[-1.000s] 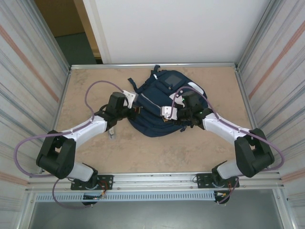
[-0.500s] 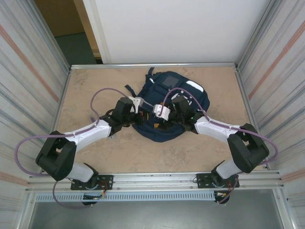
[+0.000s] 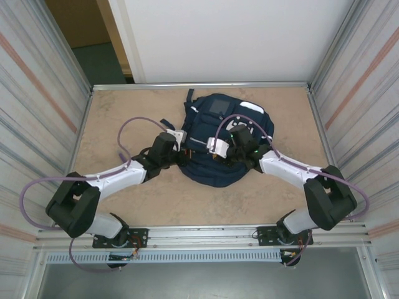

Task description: Pack the student bag

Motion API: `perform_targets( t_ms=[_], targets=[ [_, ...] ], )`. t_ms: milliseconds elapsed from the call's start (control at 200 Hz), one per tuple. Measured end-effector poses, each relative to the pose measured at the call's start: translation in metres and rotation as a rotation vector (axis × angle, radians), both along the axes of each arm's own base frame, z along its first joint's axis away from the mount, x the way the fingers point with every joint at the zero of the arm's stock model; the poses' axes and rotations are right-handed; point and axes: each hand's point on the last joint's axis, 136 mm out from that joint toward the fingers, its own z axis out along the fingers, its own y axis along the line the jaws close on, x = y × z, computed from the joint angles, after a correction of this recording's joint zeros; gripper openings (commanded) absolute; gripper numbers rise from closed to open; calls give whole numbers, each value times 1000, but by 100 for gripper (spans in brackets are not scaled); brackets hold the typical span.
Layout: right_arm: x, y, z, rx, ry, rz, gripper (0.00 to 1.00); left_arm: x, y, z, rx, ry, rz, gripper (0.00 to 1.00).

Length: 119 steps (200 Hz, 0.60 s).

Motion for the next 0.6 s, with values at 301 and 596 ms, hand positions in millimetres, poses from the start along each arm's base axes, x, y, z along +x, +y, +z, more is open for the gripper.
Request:
perform_targets(
  t_ms=[301, 596],
  targets=[
    [-7, -36, 5, -72, 13, -3, 47, 45, 15, -20, 238, -135, 29, 0],
    [-26, -7, 28, 7, -113, 11, 99, 15, -10, 1, 82, -119, -51, 0]
  ],
)
